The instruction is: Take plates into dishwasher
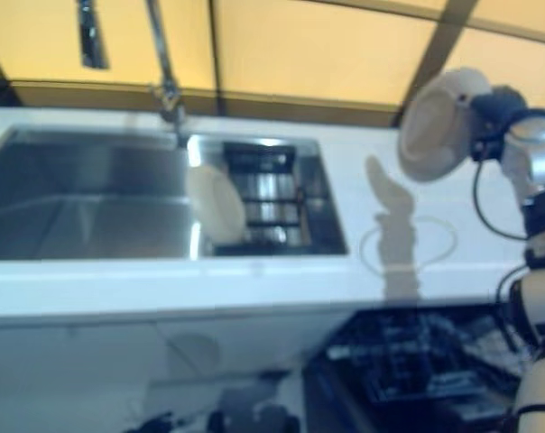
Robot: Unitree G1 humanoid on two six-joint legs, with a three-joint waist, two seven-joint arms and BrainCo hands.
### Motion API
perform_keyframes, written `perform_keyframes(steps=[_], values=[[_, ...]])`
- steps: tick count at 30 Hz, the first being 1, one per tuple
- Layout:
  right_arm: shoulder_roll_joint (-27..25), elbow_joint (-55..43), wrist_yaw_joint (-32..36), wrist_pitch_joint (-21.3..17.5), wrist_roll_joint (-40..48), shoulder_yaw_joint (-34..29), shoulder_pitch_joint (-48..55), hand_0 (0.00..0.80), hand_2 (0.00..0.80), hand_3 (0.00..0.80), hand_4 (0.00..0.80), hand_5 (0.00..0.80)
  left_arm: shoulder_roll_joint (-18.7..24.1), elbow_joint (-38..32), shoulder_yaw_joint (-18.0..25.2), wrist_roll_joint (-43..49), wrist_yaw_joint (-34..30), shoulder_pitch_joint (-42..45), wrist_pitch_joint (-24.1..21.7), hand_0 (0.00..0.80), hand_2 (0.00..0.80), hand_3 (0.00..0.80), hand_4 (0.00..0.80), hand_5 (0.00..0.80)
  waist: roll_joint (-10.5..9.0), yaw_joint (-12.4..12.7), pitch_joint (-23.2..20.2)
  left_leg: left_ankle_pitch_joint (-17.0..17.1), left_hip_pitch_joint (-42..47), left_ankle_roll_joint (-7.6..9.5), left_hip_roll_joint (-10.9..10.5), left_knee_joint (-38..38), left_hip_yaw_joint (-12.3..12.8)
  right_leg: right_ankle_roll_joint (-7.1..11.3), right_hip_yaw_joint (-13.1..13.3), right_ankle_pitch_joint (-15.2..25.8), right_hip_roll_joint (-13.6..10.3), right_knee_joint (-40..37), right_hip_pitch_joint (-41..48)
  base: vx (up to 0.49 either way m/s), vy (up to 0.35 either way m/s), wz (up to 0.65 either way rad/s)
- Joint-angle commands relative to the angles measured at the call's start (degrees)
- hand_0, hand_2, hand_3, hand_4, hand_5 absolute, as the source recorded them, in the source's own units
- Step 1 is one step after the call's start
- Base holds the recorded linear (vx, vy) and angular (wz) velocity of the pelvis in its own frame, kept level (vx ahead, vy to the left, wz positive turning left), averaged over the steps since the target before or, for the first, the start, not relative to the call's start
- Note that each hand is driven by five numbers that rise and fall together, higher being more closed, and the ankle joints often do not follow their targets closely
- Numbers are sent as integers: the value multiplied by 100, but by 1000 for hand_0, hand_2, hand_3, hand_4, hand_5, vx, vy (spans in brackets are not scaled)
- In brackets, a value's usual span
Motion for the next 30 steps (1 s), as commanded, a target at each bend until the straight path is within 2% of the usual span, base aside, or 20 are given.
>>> perform_keyframes(steps=[1,10,16,26,30], values=[[-603,-136,-56,-488,-145,420,-591,800,800,800,800,800,163,247,-224,-18,-35,-102,-105,0,0,0,0,0,-198,-25,-405,-332,150,-120,184,-10,-67,400,68,183,-358,10,42,-4,-6,-27],[-1257,-721,208,-641,-464,-31,354,800,800,800,800,800,193,129,-122,116,-78,-21,-54,0,0,0,0,0,-181,-358,-418,-354,196,-132,299,-10,144,426,395,223,-263,10,-82,-13,-20,-18],[-1557,-1258,435,-722,-791,-838,1507,800,800,800,800,800,147,92,-2,172,-72,36,-10,0,0,0,0,0,-128,-614,-393,-359,230,-143,373,-10,336,431,575,244,-216,10,-163,-7,-9,-18],[-1611,-1700,776,-814,-984,-2216,3370,800,800,800,800,800,72,65,174,214,-14,82,-4,0,0,0,0,0,-53,-881,-314,-364,222,-157,406,-10,490,437,722,277,-184,10,-280,-13,-10,-12],[-1558,-1802,930,-828,-1229,-2544,3884,800,800,800,800,800,80,35,232,234,-20,76,14,0,0,0,0,0,-19,-922,-285,-366,202,-156,395,-10,508,436,735,285,-186,10,-317,-28,-8,-9]])
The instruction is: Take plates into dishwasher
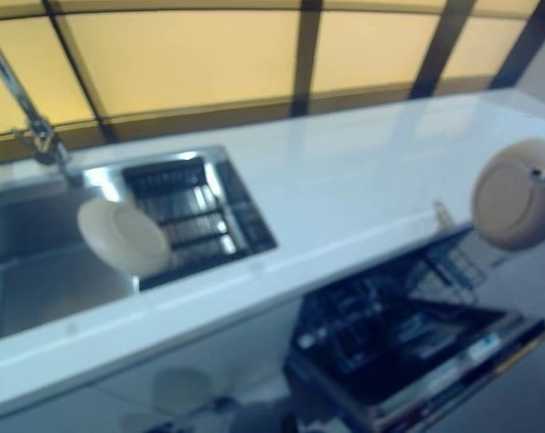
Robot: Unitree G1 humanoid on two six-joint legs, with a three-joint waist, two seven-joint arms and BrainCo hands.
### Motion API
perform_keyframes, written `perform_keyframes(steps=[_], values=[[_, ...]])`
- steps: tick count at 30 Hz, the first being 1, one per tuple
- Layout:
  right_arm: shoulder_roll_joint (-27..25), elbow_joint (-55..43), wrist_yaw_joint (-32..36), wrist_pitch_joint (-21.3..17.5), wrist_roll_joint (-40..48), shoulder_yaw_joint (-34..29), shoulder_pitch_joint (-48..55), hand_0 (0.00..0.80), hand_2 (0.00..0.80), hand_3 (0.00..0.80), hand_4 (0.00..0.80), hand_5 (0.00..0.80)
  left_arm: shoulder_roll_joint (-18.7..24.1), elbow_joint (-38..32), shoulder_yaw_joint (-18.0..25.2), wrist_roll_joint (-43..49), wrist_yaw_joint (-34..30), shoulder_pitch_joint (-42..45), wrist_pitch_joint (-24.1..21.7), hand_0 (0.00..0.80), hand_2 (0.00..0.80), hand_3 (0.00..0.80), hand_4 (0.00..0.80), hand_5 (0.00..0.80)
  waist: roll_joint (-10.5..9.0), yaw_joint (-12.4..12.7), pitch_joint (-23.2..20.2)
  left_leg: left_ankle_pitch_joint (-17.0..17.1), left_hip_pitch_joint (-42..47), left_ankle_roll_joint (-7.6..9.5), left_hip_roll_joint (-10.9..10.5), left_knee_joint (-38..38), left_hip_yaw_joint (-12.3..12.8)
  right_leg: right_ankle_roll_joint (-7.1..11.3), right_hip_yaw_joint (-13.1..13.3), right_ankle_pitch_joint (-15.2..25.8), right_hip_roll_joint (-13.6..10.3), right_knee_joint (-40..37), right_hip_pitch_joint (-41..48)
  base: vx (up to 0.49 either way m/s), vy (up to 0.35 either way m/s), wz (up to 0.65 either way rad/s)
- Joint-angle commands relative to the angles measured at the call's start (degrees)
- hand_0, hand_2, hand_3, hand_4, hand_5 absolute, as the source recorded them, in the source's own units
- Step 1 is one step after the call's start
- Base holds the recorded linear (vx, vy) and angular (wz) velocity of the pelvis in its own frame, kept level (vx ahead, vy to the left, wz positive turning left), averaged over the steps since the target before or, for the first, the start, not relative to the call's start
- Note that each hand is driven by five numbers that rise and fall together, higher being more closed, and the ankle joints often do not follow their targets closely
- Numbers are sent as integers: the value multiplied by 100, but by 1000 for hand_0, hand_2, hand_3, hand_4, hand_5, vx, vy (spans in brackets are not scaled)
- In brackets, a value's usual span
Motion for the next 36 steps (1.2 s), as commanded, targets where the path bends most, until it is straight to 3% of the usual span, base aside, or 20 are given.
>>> perform_keyframes(steps=[1,8,13,19,36], values=[[-195,-304,120,-408,-317,-329,25,800,800,800,800,800,187,64,114,199,13,-146,-31,0,0,0,0,0,-304,48,27,-137,81,-75,235,-6,-347,457,-71,217,-369,13,-1,0,0,0],[9,-606,270,-570,-972,-376,503,800,800,800,800,800,143,35,154,258,31,-175,-15,0,0,0,0,0,-281,-5,47,-135,74,-73,240,-6,-316,450,-61,226,-367,13,-29,-4,-1,0],[300,-920,283,-722,-2008,-129,678,800,800,800,800,800,77,-13,173,302,85,-192,25,0,0,0,0,0,-265,17,63,-137,75,-62,237,-6,-320,452,-58,228,-367,13,-30,0,0,0],[686,-1103,297,-622,-2728,218,720,800,800,800,800,800,40,-58,153,289,139,-262,71,0,0,0,0,0,-252,78,107,-140,57,-43,219,-6,-353,461,-107,233,-389,13,-36,-17,-4,0],[1440,-593,514,-453,-3295,793,631,800,800,800,800,800,15,-81,135,345,126,-390,156,0,0,0,0,0,-233,237,126,-155,40,-14,184,-6,-423,455,-238,222,-450,13,-5,0,0,0]])
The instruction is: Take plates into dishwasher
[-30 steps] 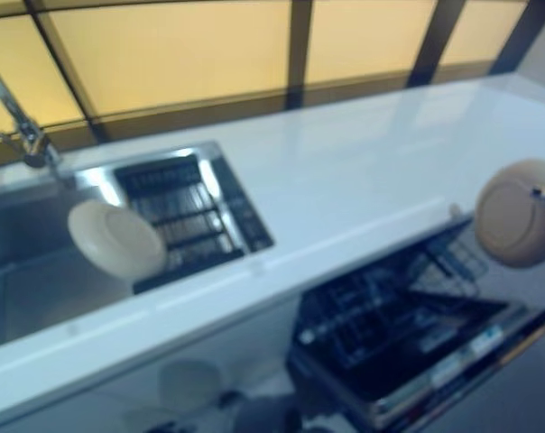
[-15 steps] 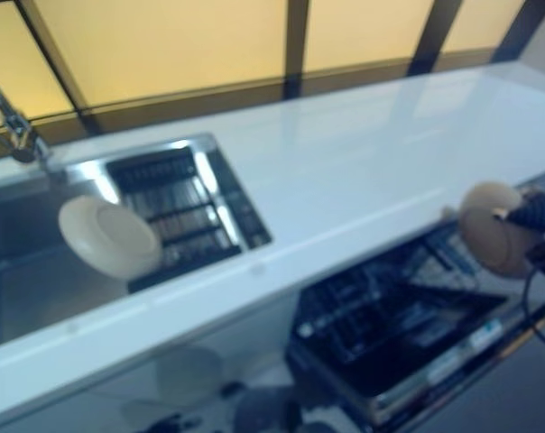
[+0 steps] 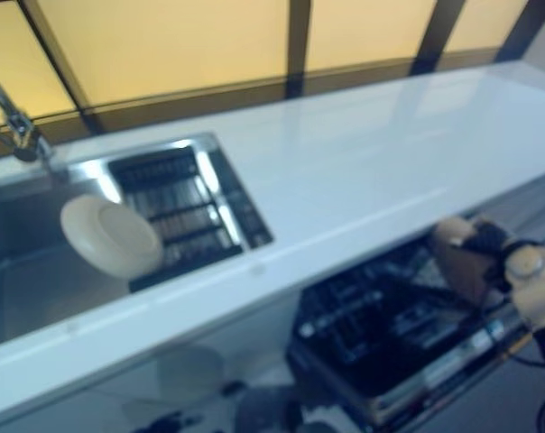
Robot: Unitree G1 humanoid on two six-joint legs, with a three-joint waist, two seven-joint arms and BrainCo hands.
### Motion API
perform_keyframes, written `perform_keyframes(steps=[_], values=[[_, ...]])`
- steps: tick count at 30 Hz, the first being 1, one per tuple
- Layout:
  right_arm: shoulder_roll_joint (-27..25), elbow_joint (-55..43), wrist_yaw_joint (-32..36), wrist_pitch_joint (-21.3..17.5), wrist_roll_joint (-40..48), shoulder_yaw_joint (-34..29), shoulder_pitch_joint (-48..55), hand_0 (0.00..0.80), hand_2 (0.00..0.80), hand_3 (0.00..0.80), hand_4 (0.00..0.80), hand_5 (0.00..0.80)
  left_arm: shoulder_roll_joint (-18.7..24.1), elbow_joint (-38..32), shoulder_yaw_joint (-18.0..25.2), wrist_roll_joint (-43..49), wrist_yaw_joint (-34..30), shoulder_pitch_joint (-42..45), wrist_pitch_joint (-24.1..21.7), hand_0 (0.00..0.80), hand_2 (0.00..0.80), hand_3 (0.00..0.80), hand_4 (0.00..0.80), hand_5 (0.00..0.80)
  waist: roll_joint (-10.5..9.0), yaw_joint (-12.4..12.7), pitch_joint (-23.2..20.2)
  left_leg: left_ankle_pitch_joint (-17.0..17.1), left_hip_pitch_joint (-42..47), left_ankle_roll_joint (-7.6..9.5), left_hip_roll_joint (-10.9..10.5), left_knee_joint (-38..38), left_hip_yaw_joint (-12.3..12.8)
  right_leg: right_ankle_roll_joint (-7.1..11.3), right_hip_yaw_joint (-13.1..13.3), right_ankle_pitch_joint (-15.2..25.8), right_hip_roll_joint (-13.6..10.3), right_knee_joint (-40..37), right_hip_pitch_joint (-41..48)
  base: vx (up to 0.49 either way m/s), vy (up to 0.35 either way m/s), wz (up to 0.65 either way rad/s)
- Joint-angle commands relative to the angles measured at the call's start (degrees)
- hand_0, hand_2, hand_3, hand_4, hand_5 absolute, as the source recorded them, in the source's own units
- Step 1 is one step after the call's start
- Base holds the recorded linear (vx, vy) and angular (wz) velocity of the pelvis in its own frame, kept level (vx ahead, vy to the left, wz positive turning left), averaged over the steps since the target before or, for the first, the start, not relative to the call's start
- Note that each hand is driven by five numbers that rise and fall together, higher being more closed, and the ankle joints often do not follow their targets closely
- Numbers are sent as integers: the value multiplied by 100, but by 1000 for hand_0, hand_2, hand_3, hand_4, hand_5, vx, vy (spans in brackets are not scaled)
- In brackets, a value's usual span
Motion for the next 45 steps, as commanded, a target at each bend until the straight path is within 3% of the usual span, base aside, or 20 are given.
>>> perform_keyframes(steps=[1,12,20,35,45], values=[[167,278,-134,-112,-247,123,-148,800,800,800,800,800,140,126,23,176,40,-229,33,0,0,0,0,0,-301,275,-140,-136,27,-14,184,-8,-405,457,-202,222,-446,14,-42,0,0,0],[464,606,-600,-356,-1085,491,-308,800,800,800,800,800,111,104,-91,187,28,-307,88,0,0,0,0,0,-274,351,-123,-134,33,-15,193,-8,-442,472,-224,224,-464,14,-31,0,-3,3],[746,986,-907,-243,-1608,918,-548,800,800,800,800,800,97,96,-191,171,2,-388,137,0,0,0,0,0,-220,454,-116,-129,0,-9,174,-8,-513,476,-280,213,-492,14,-30,-2,0,2],[1400,2192,-1472,-102,-1502,1052,-863,800,800,800,800,800,30,273,-330,253,-46,-509,80,0,0,0,0,0,-141,633,-117,-138,-29,3,157,-8,-625,468,-358,190,-527,14,-22,4,-5,3],[1793,3147,-1651,-3,-700,933,-1109,800,800,800,800,800,34,290,-459,240,-129,-594,69,0,0,0,0,0,-29,725,-70,-128,-32,5,136,-8,-706,446,-413,178,-553,14,-8,-6,1,2]])
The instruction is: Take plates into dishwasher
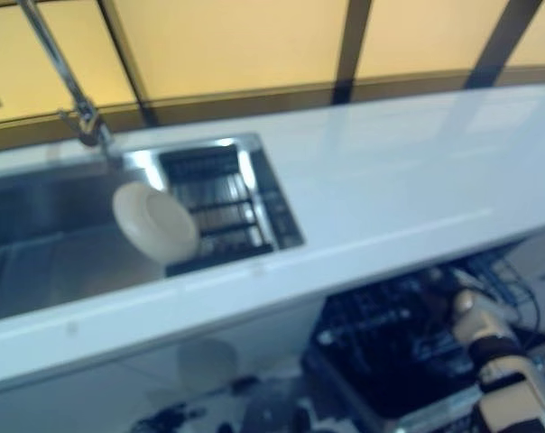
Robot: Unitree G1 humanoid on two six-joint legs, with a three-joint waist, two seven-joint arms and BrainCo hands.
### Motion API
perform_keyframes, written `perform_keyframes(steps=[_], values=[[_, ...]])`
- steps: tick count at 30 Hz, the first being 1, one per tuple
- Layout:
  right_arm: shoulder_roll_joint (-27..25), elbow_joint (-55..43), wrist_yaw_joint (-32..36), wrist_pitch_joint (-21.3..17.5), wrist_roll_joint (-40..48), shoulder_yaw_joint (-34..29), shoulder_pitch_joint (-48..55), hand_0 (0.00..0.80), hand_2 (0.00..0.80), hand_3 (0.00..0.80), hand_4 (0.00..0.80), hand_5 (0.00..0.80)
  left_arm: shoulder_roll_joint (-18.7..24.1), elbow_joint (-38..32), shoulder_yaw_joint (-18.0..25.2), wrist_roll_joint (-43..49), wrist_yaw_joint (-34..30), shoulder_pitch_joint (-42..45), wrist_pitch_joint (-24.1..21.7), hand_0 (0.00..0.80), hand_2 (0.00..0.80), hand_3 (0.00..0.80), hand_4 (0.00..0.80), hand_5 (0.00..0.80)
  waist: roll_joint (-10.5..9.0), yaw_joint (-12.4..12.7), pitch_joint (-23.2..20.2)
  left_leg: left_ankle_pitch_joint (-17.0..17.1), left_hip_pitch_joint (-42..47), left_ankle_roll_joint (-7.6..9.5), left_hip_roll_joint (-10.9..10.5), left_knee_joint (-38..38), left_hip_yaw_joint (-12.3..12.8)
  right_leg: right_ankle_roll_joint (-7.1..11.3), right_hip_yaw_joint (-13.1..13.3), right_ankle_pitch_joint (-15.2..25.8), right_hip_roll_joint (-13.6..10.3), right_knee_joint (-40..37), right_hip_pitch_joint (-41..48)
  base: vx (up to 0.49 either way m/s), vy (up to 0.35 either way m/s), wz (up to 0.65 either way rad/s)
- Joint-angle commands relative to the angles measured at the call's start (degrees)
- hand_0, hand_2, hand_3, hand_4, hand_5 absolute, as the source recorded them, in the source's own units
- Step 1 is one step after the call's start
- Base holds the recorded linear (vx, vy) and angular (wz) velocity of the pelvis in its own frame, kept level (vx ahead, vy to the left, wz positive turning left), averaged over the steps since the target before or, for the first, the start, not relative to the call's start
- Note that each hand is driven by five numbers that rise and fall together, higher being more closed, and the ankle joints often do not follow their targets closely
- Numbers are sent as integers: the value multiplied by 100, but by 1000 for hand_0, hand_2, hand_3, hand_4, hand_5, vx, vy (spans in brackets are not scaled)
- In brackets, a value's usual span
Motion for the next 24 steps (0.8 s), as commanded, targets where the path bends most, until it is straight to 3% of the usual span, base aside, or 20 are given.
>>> perform_keyframes(steps=[1,24], values=[[144,669,-153,78,393,53,-567,800,800,800,800,800,32,292,-296,205,-61,-381,-43,0,0,0,0,0,-173,138,-65,-151,-7,-9,137,-11,-423,481,-130,183,-527,16,-107,11,3,3],[483,1899,-181,317,620,69,-918,800,800,800,800,800,38,302,-485,76,-154,-539,-97,0,0,0,0,0,-6,322,72,-126,-41,7,59,-11,-611,458,-264,188,-604,16,-98,-1,1,4]])
